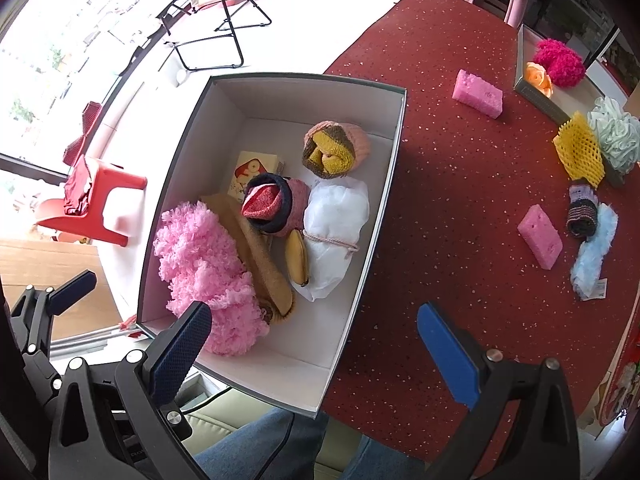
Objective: Organize soft objects
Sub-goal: 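Move the left tool to the pink sponge while the right tool reaches the red fabric rose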
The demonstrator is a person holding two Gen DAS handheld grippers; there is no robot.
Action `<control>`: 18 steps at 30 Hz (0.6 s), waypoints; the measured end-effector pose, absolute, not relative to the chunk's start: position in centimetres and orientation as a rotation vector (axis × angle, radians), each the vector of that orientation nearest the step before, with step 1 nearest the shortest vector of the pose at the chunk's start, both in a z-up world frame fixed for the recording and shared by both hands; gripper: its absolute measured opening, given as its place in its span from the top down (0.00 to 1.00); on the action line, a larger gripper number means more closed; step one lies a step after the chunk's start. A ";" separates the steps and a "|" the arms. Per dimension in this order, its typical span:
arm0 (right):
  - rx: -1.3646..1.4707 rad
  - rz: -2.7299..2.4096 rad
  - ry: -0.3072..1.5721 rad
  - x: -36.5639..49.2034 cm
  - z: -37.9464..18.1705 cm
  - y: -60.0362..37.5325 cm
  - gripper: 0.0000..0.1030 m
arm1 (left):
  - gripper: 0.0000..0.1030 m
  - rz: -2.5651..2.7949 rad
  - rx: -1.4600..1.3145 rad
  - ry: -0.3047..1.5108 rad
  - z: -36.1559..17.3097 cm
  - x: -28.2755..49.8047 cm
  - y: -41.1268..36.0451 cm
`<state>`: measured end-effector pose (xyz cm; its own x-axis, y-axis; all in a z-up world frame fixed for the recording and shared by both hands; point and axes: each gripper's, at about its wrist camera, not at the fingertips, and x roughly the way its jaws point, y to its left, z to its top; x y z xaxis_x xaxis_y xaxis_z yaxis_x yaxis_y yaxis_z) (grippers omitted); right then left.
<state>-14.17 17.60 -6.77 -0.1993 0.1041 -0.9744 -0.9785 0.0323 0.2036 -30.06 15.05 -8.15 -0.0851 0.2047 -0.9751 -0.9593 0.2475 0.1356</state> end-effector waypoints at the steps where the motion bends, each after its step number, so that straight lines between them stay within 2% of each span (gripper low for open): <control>1: -0.996 1.371 1.301 -14.1 -6.8 17.6 0.00 | 0.00 1.179 -0.818 1.262 -8.1 -30.0 15.1; 18: -0.963 1.396 1.341 -11.7 -6.9 16.4 0.00 | 0.00 1.177 -0.802 1.324 -8.0 -27.4 13.8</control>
<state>-11.69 16.41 -6.94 -0.2488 0.1052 -0.9628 -0.9663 0.0414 0.2542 -27.43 13.76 -8.04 -0.1328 0.1803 -0.9746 -0.9468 0.2676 0.1786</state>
